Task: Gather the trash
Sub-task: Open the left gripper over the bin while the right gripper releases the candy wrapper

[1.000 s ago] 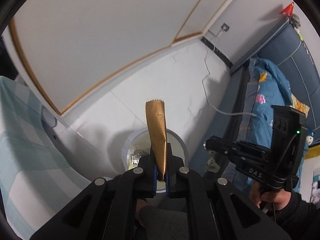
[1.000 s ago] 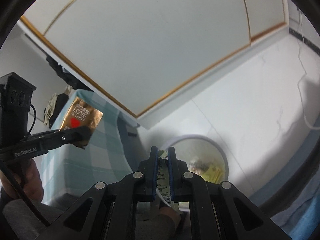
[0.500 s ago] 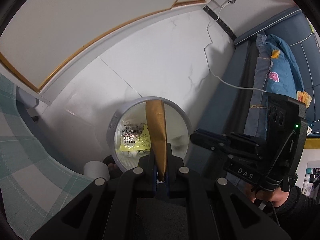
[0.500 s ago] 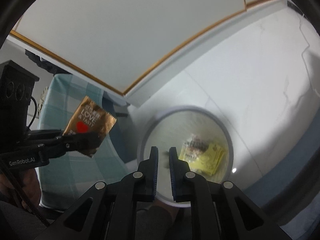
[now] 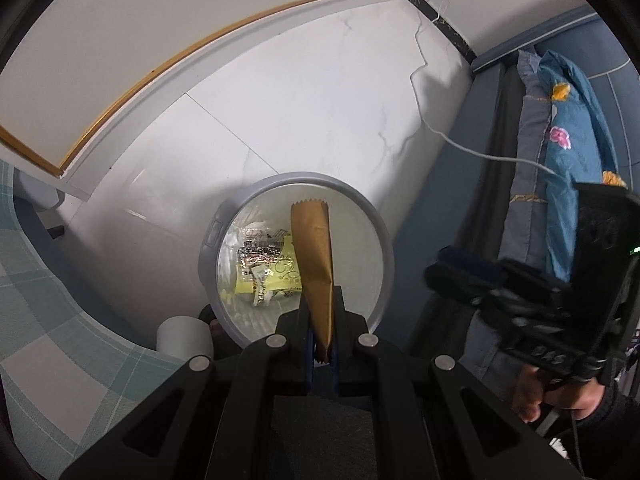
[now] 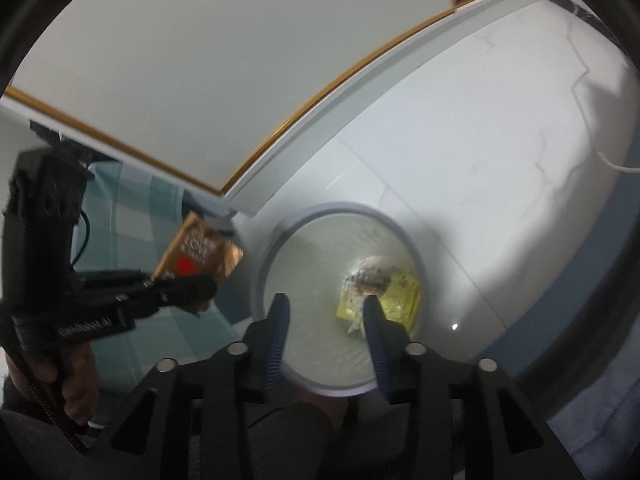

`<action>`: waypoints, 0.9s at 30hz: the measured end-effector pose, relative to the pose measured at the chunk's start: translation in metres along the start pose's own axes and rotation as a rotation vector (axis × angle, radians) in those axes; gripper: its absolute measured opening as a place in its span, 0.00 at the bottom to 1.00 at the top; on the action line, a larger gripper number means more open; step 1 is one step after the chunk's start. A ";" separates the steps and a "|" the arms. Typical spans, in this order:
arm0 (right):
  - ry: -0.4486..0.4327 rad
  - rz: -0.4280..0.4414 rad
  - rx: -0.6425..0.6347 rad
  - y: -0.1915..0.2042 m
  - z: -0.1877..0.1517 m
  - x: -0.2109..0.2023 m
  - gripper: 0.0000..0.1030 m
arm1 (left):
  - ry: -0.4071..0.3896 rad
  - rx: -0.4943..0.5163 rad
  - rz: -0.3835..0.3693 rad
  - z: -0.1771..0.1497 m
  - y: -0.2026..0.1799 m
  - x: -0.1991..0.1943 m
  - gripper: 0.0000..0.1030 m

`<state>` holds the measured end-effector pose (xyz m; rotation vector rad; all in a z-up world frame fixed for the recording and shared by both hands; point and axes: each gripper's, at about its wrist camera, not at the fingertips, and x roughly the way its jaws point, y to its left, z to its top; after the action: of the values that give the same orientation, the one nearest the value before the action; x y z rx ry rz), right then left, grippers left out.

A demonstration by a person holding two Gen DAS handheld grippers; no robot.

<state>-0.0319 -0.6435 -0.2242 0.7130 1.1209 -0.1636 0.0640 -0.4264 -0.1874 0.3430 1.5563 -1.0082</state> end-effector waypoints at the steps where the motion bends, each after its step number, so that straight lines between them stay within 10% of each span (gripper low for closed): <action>1: -0.010 -0.004 0.001 0.000 0.000 -0.003 0.40 | 0.006 0.007 0.016 0.001 -0.001 0.002 0.02; 27: -0.014 -0.001 0.094 -0.013 -0.004 -0.003 0.64 | 0.109 0.066 0.092 -0.001 -0.009 0.031 0.08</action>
<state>-0.0428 -0.6519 -0.2281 0.7938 1.1060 -0.2222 0.0489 -0.4398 -0.2120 0.5186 1.5925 -0.9835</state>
